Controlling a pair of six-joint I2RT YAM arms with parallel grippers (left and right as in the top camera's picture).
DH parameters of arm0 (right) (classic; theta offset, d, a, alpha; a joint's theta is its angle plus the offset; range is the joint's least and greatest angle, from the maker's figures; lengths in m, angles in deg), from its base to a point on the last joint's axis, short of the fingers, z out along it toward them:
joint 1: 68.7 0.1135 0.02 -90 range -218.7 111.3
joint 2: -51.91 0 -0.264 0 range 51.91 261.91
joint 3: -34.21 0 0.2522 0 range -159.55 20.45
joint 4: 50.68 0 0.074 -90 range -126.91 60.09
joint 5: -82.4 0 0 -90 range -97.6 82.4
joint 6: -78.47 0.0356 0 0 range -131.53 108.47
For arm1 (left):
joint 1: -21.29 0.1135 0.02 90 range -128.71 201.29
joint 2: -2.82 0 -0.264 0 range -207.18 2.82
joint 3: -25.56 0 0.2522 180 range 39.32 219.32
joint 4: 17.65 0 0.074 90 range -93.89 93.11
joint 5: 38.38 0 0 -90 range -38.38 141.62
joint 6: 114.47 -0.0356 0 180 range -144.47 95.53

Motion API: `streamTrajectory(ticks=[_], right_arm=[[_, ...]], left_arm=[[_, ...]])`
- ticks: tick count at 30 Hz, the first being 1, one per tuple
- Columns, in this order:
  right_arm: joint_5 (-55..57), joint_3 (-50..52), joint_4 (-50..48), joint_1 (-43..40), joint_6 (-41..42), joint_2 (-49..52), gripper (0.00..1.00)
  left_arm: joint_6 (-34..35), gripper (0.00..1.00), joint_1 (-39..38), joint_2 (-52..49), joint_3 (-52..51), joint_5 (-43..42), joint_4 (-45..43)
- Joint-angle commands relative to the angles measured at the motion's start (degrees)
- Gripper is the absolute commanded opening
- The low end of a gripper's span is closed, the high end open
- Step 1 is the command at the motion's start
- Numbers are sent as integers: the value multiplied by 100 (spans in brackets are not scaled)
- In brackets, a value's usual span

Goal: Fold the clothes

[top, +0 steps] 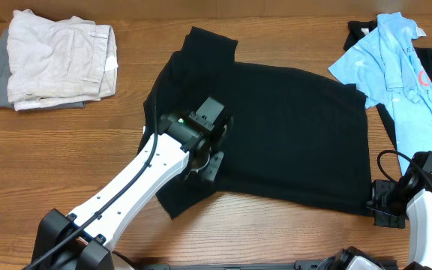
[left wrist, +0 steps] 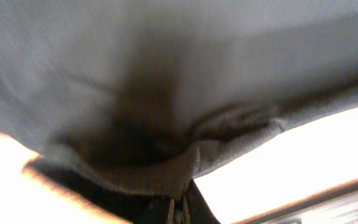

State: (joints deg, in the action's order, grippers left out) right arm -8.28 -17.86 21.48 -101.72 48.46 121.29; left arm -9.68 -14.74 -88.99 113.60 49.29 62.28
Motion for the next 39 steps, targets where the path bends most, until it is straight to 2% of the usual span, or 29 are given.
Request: streamTrajectory(ticks=[1, 14, 26, 30, 34, 36, 37, 38, 39], right_arm=[[61, -129, -50, -4, 50, 7, 4], [59, -55, -1078, 243, 4, 24, 4], [13, -57, -2863, 1561, 9, 157, 4], [17, -57, -3073, 1722, 9, 402, 4], [20, -57, -3239, 1727, 4, 734, 11], [17, -57, -3362, 1727, 2, 883, 11], [17, -57, -3432, 1727, -2, 957, 16], [13, -57, -3493, 1727, -39, 1012, 35], [-7, -72, -3547, 1727, -151, 1056, 85]], left_arm=[[-155, 4, -20, 133, 278, 723, -251], [-1364, 4, 247, 105, 286, 1436, -1506], [-1397, 4, 463, -667, 286, 1233, -1646], [-1397, 4, 463, -1003, 286, 1239, -1631], [-1397, 8, 463, -1178, 286, 1357, -1635], [-1394, 8, 466, -1200, 286, 1497, -1641], [-1394, 9, 468, -1200, 286, 1563, -1655], [-1397, 18, 470, -1200, 286, 1624, -1665], [-1397, 33, 474, -1200, 286, 1655, -1665]])
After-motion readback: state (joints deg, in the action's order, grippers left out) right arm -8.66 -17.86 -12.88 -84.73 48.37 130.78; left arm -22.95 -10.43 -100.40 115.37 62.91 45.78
